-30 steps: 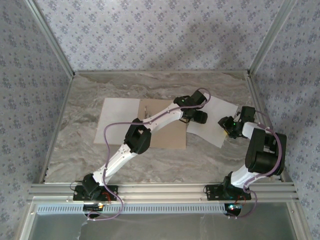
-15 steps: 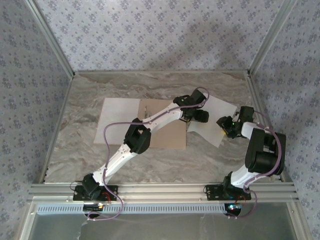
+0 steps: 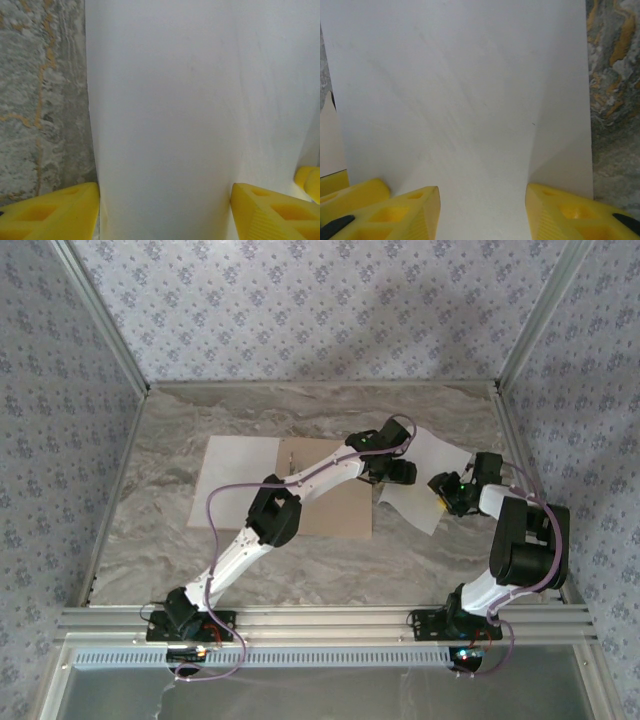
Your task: Put the files into the folder
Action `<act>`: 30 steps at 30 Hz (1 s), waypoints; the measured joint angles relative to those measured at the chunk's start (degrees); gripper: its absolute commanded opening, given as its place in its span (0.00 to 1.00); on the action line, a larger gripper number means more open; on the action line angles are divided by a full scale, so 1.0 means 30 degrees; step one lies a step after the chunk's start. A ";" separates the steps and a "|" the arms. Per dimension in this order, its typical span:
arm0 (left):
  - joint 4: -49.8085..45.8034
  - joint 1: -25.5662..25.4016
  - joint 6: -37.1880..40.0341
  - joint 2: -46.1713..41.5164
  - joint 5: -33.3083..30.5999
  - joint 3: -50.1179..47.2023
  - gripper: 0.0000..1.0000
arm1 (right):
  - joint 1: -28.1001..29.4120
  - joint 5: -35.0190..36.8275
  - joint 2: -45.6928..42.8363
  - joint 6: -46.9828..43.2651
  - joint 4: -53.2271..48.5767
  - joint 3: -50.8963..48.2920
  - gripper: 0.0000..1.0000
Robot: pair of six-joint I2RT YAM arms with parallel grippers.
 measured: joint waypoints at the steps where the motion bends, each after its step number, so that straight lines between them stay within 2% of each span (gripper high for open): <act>1: 0.0073 -0.0007 -0.0058 -0.0080 0.0058 -0.0146 0.68 | 0.0022 -0.0044 0.0000 0.0015 0.0066 -0.0029 0.50; 20: 0.1188 0.0080 -0.1588 -0.1406 0.2178 -0.2987 0.49 | 0.0248 -0.0474 0.0000 0.0634 0.0612 -0.0284 0.50; 30: 0.2521 0.0219 -0.2579 -0.2288 0.3242 -0.5071 0.37 | 0.0284 -0.1122 -0.0831 0.0714 0.0554 -0.0321 0.54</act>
